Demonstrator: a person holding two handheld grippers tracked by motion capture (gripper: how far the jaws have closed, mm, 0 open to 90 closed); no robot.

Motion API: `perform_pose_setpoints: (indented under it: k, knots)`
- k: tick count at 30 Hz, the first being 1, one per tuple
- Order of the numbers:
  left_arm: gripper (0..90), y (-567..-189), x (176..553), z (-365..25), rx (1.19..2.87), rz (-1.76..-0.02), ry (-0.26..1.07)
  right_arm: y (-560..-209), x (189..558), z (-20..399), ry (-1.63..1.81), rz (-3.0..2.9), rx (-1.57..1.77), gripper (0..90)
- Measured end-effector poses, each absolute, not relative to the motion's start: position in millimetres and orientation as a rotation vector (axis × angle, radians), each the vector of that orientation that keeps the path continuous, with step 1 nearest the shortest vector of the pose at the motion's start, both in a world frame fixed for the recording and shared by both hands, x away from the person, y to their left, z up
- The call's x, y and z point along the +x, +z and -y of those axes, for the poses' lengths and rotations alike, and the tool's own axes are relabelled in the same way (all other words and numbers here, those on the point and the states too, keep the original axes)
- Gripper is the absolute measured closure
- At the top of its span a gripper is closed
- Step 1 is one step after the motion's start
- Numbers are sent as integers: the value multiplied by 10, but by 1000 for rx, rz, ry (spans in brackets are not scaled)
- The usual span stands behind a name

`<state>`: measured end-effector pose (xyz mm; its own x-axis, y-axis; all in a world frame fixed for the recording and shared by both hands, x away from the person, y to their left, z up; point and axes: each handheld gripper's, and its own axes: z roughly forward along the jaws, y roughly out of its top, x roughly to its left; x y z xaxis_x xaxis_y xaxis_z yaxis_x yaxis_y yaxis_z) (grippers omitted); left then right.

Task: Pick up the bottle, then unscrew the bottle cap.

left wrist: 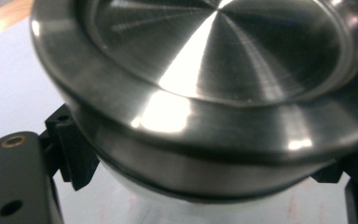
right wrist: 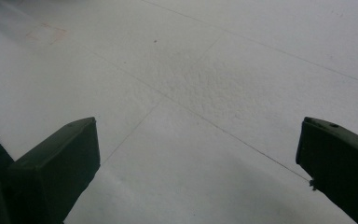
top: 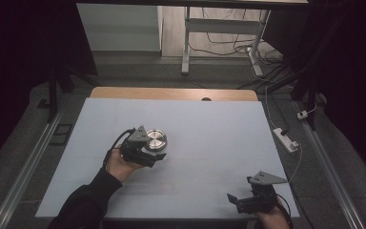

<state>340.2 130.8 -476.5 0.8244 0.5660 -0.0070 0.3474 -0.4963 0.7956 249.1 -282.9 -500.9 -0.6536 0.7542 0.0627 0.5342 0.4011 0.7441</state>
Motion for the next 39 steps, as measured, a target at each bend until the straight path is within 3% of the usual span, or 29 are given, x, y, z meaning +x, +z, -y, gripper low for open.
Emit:
perform_pose_setpoints:
  k: [19, 39]
  knots:
    - [155, -4736, 3206, -904, 2169, -524, 229, -5008, 2488, 2827, 1107, -2383, 1120, 0]
    - [155, -4757, 3152, -823, 2194, -481, 216, -4981, 2478, 2822, 1125, -2369, 1097, 0]
